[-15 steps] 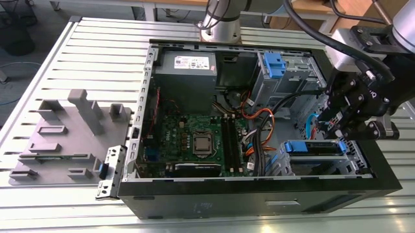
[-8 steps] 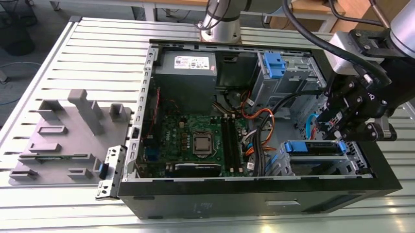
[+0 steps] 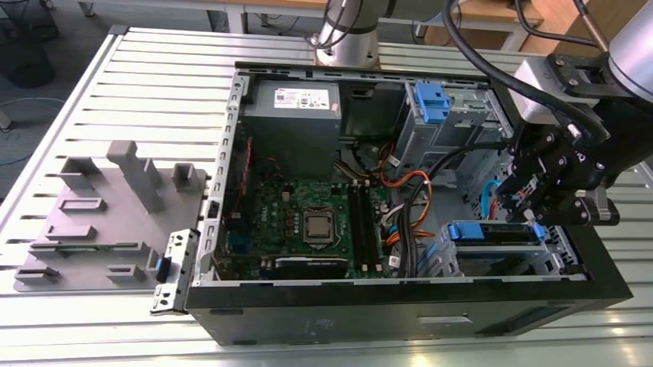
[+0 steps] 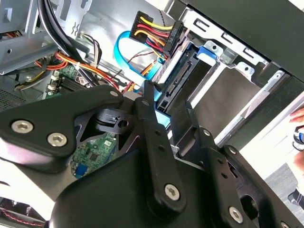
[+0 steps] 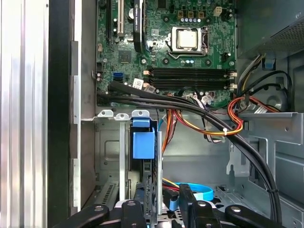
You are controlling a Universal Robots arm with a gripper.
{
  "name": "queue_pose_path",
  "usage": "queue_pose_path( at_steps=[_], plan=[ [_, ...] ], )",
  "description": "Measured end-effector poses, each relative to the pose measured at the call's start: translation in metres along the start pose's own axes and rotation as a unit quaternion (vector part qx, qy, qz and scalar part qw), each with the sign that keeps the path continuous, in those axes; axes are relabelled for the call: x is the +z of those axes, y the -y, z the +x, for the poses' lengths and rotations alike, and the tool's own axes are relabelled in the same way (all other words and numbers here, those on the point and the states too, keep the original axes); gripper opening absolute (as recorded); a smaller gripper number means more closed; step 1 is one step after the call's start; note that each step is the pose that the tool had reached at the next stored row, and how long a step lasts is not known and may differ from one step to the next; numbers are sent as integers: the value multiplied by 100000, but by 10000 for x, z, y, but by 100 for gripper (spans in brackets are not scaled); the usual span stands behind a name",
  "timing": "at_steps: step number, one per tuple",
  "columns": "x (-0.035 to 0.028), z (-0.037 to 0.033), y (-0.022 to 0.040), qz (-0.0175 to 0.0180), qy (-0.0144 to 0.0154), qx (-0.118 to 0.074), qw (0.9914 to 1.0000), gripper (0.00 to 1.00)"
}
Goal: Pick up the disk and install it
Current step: 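Insert the first disk wire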
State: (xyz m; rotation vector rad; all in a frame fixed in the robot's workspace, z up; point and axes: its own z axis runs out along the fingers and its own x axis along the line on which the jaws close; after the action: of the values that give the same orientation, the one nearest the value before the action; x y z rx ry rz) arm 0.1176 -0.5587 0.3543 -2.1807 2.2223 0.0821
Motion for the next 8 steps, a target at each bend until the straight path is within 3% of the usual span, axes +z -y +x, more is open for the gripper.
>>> queue_pose_path(
  at_steps=[8],
  plan=[
    [23, -1, 24, -2, 9, 5, 100000, 42]
  ],
)
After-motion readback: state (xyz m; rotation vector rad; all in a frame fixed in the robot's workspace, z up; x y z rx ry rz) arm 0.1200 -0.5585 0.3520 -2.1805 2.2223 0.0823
